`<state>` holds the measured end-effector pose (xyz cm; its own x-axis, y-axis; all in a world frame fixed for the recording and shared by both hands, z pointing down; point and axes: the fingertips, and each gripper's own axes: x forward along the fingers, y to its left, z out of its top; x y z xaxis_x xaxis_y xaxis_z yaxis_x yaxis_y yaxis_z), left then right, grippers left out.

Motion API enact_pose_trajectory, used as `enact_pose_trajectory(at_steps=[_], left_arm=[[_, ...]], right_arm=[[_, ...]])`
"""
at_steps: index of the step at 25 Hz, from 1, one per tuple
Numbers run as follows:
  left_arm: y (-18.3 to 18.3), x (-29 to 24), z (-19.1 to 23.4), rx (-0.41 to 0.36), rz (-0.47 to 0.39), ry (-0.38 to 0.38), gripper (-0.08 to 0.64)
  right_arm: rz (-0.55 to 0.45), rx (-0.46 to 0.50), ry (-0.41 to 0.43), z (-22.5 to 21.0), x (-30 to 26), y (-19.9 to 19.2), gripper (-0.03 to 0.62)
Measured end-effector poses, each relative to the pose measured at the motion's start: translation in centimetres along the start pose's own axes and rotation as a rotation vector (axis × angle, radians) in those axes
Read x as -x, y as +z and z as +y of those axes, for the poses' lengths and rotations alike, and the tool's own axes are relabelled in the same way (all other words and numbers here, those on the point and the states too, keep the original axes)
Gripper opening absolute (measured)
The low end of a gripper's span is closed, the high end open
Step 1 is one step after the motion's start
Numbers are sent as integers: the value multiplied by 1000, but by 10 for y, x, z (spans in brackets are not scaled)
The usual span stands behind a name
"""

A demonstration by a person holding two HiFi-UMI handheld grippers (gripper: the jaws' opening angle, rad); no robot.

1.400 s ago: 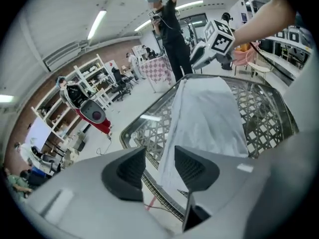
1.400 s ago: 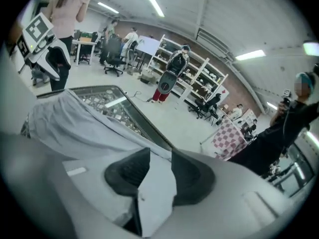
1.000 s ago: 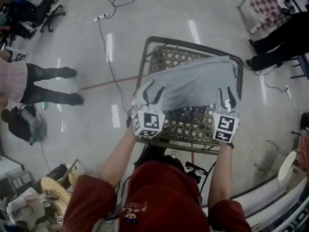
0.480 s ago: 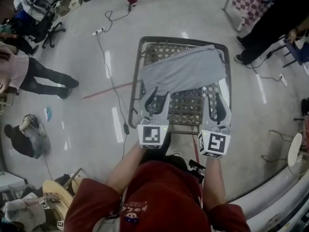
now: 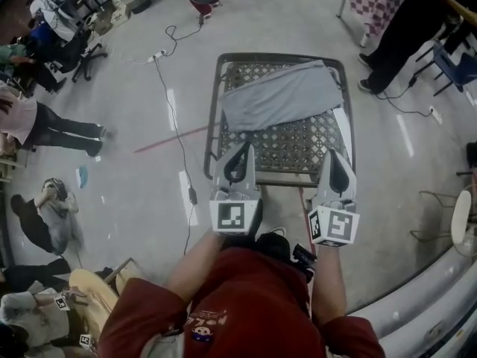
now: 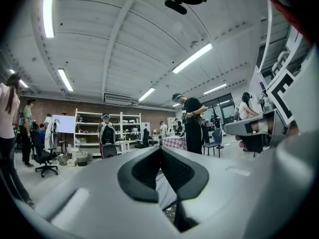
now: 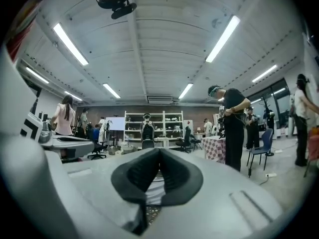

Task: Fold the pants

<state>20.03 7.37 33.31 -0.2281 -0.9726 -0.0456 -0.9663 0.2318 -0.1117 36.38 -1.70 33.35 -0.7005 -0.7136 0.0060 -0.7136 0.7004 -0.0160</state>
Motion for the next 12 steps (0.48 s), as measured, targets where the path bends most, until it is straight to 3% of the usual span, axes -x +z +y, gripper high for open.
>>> enact_pose_trajectory(at_steps=[6,12], left_arm=[[6,15,19,-26,-25,-15,6],[2,8,83,-43,-41,-43,6]], right_arm=[[-4,12,11,27,3,3,2],[13,37,0,74,-35,6,2]])
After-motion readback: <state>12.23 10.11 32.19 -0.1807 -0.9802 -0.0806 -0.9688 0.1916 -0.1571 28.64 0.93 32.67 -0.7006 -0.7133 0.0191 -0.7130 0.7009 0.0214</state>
